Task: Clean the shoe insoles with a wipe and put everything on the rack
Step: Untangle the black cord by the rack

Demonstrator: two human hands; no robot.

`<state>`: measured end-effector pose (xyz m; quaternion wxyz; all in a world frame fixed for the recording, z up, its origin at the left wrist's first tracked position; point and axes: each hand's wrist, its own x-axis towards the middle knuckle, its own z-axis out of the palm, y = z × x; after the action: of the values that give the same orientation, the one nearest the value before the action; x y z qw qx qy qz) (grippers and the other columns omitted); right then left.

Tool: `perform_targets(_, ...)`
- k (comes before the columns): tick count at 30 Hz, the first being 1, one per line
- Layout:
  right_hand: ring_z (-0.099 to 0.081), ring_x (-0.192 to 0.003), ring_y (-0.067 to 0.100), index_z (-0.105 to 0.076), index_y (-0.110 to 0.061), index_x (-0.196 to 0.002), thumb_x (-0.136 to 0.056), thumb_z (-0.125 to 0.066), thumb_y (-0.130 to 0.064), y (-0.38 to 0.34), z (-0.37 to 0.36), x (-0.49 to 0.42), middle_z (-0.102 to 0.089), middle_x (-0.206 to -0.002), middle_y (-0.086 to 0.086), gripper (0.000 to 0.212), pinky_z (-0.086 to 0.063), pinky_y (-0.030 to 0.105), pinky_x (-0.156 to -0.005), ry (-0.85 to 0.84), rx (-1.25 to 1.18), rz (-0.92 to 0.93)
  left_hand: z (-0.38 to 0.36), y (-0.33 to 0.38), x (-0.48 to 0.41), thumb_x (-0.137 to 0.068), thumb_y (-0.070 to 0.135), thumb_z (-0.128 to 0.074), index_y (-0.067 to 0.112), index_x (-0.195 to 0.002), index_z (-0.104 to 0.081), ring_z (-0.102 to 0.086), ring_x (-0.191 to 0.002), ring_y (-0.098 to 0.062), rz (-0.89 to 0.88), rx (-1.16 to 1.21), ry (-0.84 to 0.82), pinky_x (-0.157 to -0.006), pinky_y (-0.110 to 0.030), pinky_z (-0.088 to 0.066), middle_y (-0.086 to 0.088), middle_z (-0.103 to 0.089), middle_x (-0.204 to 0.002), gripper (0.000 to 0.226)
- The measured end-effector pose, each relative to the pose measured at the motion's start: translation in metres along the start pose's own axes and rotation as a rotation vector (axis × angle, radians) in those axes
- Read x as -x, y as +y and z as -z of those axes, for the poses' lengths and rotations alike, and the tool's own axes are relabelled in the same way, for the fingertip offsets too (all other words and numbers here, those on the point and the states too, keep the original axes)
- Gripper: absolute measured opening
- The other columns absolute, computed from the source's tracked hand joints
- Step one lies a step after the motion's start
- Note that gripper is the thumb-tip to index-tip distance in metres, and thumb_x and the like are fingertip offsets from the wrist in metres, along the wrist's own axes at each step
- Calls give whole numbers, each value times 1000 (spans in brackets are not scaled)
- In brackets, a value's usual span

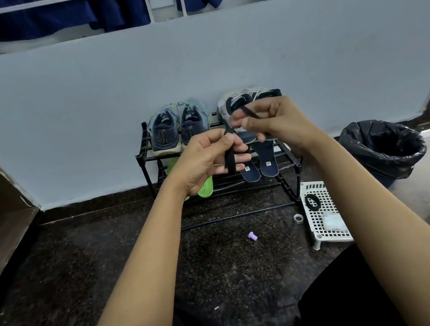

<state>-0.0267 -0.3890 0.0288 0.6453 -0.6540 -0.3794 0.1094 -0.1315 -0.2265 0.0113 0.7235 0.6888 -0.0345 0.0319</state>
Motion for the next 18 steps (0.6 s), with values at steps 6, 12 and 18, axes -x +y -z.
perform_targets(6,-51,-51,3,-68,-3,-101,-83,-67,0,4,-5,6,-71,-70,-9,18,-39,18,-52,-82,121,-15,2,3,-1,-100,14,-50,8,-94,-64,-73,-86,-29,-31,79,56,-83,-51,-58,-10,-73,-91,17)
perform_targets(12,-61,-75,14,-70,-6,-94,-84,-68,-5,12,-11,6,-71,-87,17,11,-46,21,-67,-82,145,-32,0,2,-2,-100,15,-51,7,-94,-65,-74,-81,-28,-38,125,88,-80,-49,-59,-12,-73,-92,17)
perform_targets(18,-47,-61,17,-70,-4,-89,-80,-63,5,16,-17,10,-61,-70,10,14,-34,19,-53,-160,202,-119,-3,5,-3,-101,16,-49,7,-91,-65,-74,-79,-28,-60,202,155,-73,-43,-61,-13,-74,-94,21)
